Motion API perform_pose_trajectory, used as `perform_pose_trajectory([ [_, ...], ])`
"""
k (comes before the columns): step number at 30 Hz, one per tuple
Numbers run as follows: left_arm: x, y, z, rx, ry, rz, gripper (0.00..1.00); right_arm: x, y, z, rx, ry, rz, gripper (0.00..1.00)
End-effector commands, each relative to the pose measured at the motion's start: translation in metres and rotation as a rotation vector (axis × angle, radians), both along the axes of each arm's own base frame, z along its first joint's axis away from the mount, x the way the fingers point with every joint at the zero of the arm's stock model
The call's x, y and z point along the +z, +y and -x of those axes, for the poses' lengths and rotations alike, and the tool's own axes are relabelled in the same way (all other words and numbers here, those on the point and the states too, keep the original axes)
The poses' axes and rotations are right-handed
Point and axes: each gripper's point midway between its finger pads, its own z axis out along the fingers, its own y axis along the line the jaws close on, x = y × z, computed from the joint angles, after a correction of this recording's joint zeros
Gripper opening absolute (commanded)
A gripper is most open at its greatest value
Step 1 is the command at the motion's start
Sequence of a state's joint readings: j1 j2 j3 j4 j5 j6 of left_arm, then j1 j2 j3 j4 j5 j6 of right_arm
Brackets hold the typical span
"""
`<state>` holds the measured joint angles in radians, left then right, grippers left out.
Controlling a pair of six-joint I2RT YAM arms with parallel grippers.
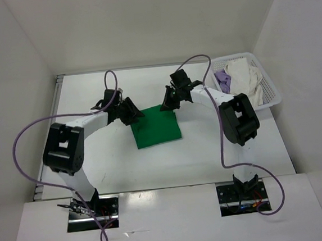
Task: Fold and stack the t-shirts
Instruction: Smooth out wrinkles on the folded tshirt, then put the neatly folded tshirt into the corner of the board with the left arm
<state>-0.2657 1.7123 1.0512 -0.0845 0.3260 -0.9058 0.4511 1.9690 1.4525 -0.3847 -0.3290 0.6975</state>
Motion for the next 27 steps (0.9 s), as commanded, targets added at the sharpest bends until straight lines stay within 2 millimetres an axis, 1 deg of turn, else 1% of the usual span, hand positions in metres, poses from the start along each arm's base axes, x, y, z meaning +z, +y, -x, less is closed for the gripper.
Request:
perform_pose_trajectory([
  [1,-0.030,0.008,-0.024,0.000,0.012,-0.063,0.53,-0.032,0.001,-0.030,-0.008,0.006,0.042,0.00],
  [2,-0.038,0.013,-0.026,0.015,0.029,-0.074,0.53,-0.037,0.002,-0.033,-0.008,0.012,0.045,0.00],
  [3,-0.045,0.017,-0.027,0.024,0.044,-0.078,0.53,-0.038,0.001,-0.043,-0.019,0.004,0.041,0.00],
  [4,-0.054,0.029,-0.030,0.050,0.066,-0.082,0.53,-0.057,-0.005,-0.047,-0.022,0.029,0.059,0.00],
  [5,-0.053,0.034,-0.034,0.065,0.058,-0.079,0.53,-0.062,-0.004,-0.049,-0.022,0.035,0.062,0.00],
  [6,-0.054,0.040,-0.038,0.070,0.053,-0.086,0.53,-0.066,-0.008,-0.055,-0.021,0.033,0.070,0.00],
  [7,-0.056,0.053,-0.041,0.103,0.064,-0.096,0.53,-0.081,-0.014,-0.057,-0.023,0.059,0.087,0.00],
  [8,-0.055,0.059,-0.043,0.103,0.059,-0.105,0.53,-0.081,-0.011,-0.058,-0.014,0.066,0.077,0.00],
  [9,-0.054,0.066,-0.047,0.117,0.054,-0.119,0.53,-0.079,-0.007,-0.055,0.010,0.071,0.056,0.00],
  [10,-0.045,0.072,-0.048,0.115,0.033,-0.128,0.53,-0.082,-0.007,-0.054,0.011,0.081,0.060,0.00],
  [11,-0.039,0.082,-0.051,0.139,0.021,-0.125,0.53,-0.081,-0.006,-0.053,0.017,0.085,0.051,0.00],
  [12,-0.027,0.086,-0.047,0.136,0.002,-0.121,0.55,-0.073,-0.004,-0.054,0.016,0.078,0.035,0.00],
  [13,-0.019,0.089,-0.045,0.140,-0.013,-0.110,0.60,-0.066,-0.001,-0.055,0.025,0.065,0.015,0.00],
  [14,-0.010,0.089,-0.044,0.134,-0.046,-0.112,0.63,-0.054,0.000,-0.057,0.025,0.044,0.006,0.02],
  [15,0.010,0.089,-0.041,0.130,-0.097,-0.111,0.64,-0.043,0.002,-0.061,0.019,0.026,-0.006,0.07],
  [16,0.006,0.090,-0.030,0.129,-0.084,-0.113,0.64,-0.033,0.006,-0.062,0.030,0.013,-0.027,0.10],
  [17,0.011,0.092,-0.025,0.137,-0.098,-0.119,0.64,-0.015,0.008,-0.064,0.038,-0.012,-0.047,0.13],
  [18,0.004,0.093,-0.020,0.136,-0.080,-0.122,0.64,-0.007,0.011,-0.062,0.052,-0.017,-0.069,0.20],
  [19,-0.005,0.092,-0.011,0.128,-0.052,-0.118,0.64,0.012,0.013,-0.065,0.054,-0.055,-0.083,0.23],
  [20,-0.010,0.092,-0.011,0.127,-0.039,-0.119,0.64,0.024,0.014,-0.067,0.048,-0.066,-0.093,0.27],
  [21,-0.020,0.088,-0.005,0.110,-0.008,-0.106,0.64,0.030,0.014,-0.064,0.055,-0.066,-0.102,0.36],
  [22,-0.031,0.087,-0.002,0.101,0.024,-0.100,0.64,0.046,0.014,-0.063,0.056,-0.094,-0.113,0.40],
  [24,-0.040,0.079,0.001,0.063,0.040,-0.086,0.64,0.061,0.012,-0.059,0.063,-0.111,-0.113,0.48],
  [25,-0.048,0.069,0.003,0.035,0.055,-0.081,0.64,0.076,0.009,-0.056,0.057,-0.138,-0.116,0.50],
  [26,-0.049,0.064,0.003,0.006,0.052,-0.076,0.64,0.083,0.008,-0.053,0.058,-0.150,-0.121,0.50],
  [27,-0.047,0.057,-0.002,-0.011,0.047,-0.065,0.64,0.085,0.008,-0.047,0.059,-0.138,-0.137,0.52],
])
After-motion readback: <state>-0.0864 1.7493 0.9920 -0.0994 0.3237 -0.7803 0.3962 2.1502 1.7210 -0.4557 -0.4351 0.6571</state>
